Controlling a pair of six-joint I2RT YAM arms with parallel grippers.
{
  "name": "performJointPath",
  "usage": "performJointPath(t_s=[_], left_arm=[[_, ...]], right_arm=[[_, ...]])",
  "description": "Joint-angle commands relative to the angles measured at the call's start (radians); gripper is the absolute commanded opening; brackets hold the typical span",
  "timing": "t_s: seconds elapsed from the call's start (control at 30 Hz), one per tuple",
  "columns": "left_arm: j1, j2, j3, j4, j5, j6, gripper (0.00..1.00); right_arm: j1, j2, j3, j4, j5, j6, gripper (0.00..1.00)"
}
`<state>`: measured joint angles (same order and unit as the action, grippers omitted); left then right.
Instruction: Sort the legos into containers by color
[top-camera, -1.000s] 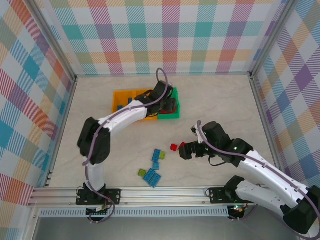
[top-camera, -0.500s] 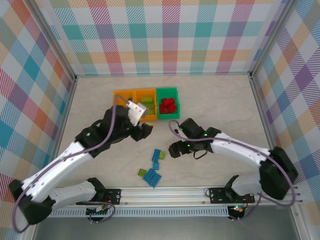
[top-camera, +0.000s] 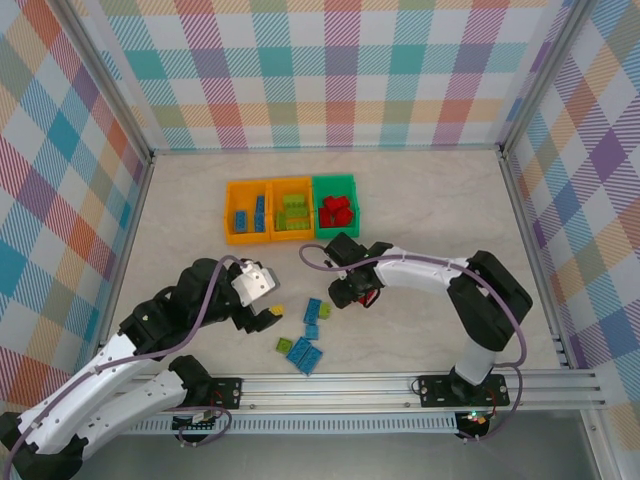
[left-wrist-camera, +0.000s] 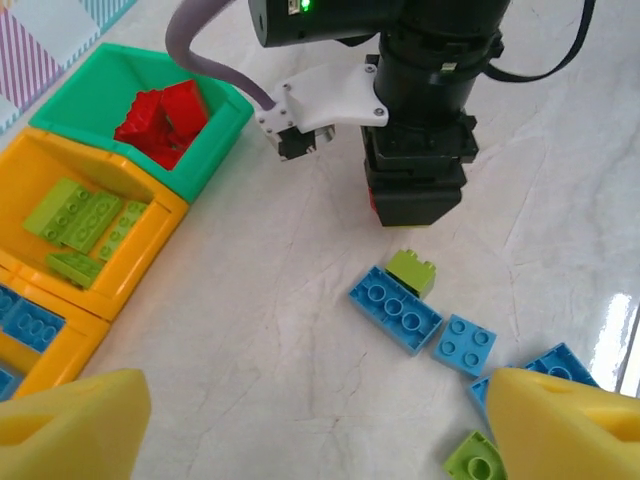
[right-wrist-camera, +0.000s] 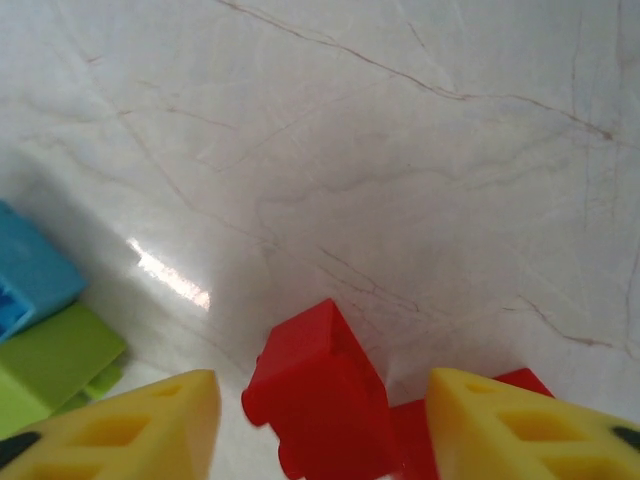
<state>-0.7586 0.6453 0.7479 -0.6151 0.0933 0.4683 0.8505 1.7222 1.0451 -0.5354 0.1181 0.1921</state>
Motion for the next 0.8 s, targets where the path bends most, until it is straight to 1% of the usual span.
performJointPath(t_s=[0.0,0.1,0.2,0.3,0.4,0.47,0.6,0.77], left_arm=[[-0.001,-0.004,-0.006,0.031,0.047,0.085,1.0],[0.0,0.013,-0.006,-0.004,0.101,0.135,1.0],[0.001,0.023,-0.013,-0.008,0.149,0.164,1.0],[0.006,0.02,-0.017,-0.006,0.172,0.183,1.0],[0.018,0.008,-0.032,0.004,0.184,0.196,1.0],[0.032,0.002,-0.039,0.01,0.184,0.197,1.0],[0.057,-0.011,-0.052,0.026,0.181,0.185,1.0],[0.068,-0.026,-0.055,0.055,0.181,0.15,1.0]], right_arm=[[0.002,0.03,0.035,-0.005,0.017,-0.005,0.48],[0.002,0.031,0.03,-0.004,0.032,0.007,0.4],[0.002,0.003,0.036,-0.02,0.044,0.01,0.29],[0.001,-0.075,0.034,0.0,0.046,0.003,0.23],[-0.007,-0.156,0.044,0.056,0.045,-0.018,0.18],[-0.029,-0.182,0.073,0.099,0.04,-0.025,0.17],[-0.089,-0.138,0.181,0.201,0.05,-0.055,0.16],[-0.16,0.029,0.353,0.296,0.078,-0.094,0.16]])
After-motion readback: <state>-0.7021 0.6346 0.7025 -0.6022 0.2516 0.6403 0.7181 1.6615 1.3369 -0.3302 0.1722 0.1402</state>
